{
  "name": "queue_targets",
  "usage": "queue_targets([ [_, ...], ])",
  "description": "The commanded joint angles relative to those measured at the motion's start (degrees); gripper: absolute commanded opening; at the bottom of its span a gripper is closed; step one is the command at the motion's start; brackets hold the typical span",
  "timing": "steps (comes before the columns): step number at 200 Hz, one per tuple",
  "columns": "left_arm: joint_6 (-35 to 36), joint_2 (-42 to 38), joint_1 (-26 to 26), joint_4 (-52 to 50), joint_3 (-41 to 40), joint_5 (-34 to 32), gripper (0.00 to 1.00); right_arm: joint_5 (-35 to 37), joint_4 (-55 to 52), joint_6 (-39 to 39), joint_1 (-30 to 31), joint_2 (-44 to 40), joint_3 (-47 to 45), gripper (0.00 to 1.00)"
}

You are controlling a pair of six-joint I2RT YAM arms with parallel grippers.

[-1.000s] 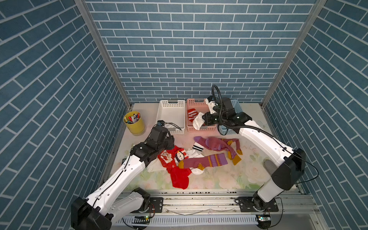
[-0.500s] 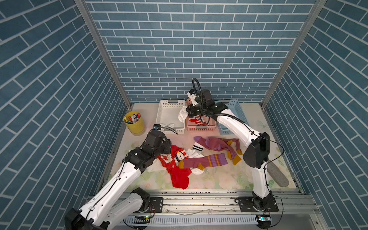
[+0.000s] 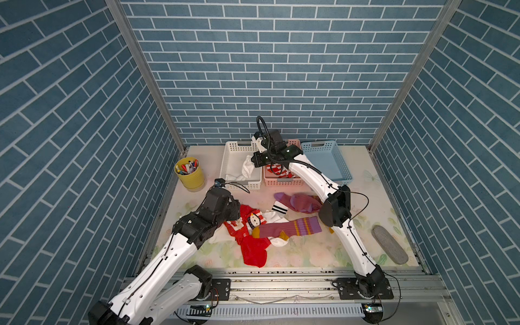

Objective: Sort the socks into the basket by color
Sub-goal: Place the sock in the bin.

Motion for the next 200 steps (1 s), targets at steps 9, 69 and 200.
queue_targets([
  [9, -0.08, -0.68, -0.28, -1.44, -0.24, -0.66, 0.63, -2.49, -0.54, -0.23, 0.35, 2.20, 2.69, 0.14],
  [69, -0.07, -1.50, -0.32, -0.27, -0.85, 1.12, 0.65, -0.29, -2.57, -1.53, 0.35, 0.34, 2.73, 0.30],
  [200, -0.16, 2.38, -2.49, 5.22, -1.26, 5.94, 0.67, 8.96, 3.30, -2.75, -0.72, -26.22, -32.13, 0.41],
])
